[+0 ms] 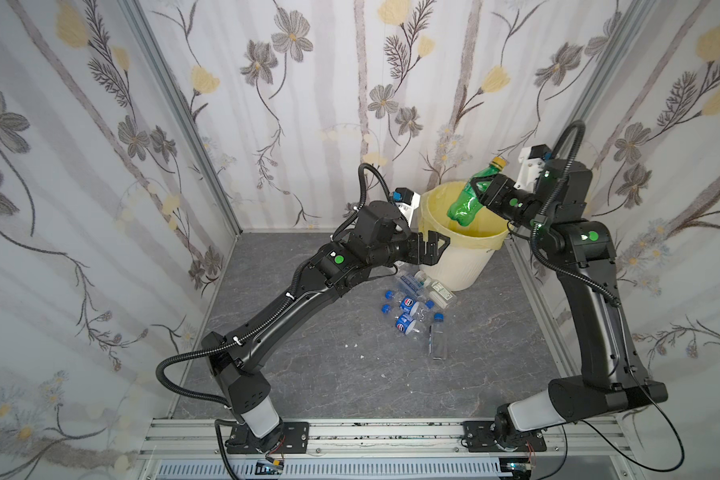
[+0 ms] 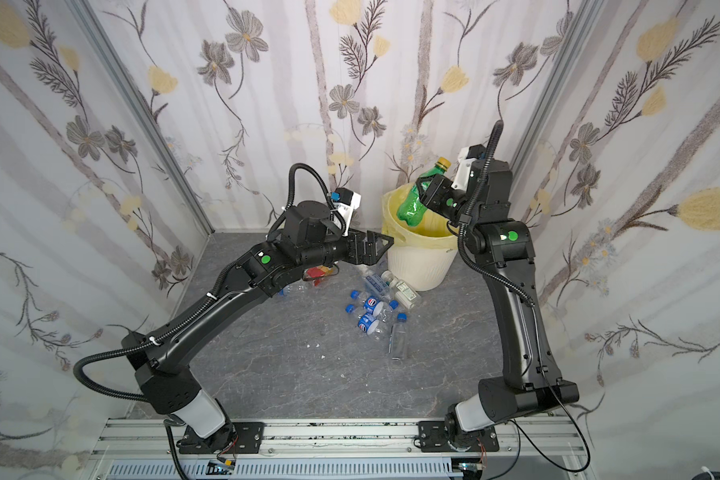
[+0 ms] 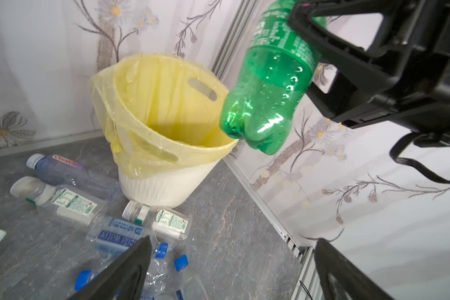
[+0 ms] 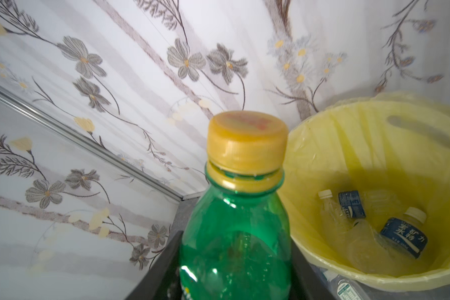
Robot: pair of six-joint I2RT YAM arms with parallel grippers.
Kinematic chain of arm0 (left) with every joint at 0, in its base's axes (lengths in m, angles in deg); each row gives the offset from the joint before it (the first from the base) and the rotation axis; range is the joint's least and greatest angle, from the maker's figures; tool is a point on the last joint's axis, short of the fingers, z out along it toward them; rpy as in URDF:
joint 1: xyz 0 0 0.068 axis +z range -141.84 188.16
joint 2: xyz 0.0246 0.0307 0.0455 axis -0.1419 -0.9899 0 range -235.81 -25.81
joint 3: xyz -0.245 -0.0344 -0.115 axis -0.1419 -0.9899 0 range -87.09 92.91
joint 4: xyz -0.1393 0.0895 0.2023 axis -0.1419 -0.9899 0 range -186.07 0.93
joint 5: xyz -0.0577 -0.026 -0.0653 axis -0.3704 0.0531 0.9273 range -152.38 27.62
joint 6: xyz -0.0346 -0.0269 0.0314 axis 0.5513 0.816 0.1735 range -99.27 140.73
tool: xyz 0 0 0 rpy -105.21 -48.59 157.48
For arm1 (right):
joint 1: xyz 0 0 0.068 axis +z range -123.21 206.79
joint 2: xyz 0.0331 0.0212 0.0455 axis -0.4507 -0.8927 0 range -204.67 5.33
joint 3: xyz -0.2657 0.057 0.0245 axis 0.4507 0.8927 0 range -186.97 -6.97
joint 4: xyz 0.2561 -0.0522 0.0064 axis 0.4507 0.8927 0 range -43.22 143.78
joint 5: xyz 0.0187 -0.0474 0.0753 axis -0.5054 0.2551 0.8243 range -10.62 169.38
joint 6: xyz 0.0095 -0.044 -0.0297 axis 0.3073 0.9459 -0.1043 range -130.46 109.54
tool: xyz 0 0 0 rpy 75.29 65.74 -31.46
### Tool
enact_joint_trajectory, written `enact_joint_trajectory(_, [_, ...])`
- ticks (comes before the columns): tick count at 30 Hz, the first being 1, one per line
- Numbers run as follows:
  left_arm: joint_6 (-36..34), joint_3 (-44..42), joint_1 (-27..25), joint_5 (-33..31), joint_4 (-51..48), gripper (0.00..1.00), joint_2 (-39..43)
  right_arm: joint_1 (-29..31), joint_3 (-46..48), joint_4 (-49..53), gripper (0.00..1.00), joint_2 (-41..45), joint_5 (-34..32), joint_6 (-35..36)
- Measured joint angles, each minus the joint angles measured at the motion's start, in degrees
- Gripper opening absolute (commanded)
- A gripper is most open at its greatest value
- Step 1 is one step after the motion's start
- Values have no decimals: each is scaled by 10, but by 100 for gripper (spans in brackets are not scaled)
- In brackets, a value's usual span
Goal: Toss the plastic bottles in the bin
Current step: 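Carry the Sprite bottle over the bin with the right gripper and release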
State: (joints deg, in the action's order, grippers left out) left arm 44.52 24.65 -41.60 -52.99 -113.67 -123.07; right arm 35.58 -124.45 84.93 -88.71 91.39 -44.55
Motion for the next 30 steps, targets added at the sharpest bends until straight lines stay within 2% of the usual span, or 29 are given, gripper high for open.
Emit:
enact_joint_trajectory(7, [-22, 114, -17, -18, -18, 100, -50, -56, -100, -2, 50, 31, -2, 16])
enact_joint_trajectory(11, [-28, 131, -23, -28, -25, 100, -53, -78, -110, -23, 52, 55, -5, 16])
enact_joint_trajectory(14, [-32, 130, -24, -36, -34, 100, -52, -84, -113, -41, 52, 43, -4, 18])
enact_joint_trajectory(16, [-35, 124, -24, -40, -36, 100, -49, -84, -104, -59, 57, 15, -4, 19])
enact_joint_trajectory(18, [-38, 114, -24, -45, -38, 100, -45, -85, -76, -67, 70, -30, -9, 23])
enact_joint_trajectory(22, [-41, 96, -24, -53, -40, 100, -38, -90, -76, -5, 98, -151, -22, 26])
enact_joint_trajectory(25, [-42, 76, -24, -62, -45, 100, -27, -87, -76, 45, 100, -179, -21, 26])
enact_joint_trajectory(30, [-43, 52, -24, -72, -47, 100, -17, -83, -85, 39, 100, -160, -8, 29])
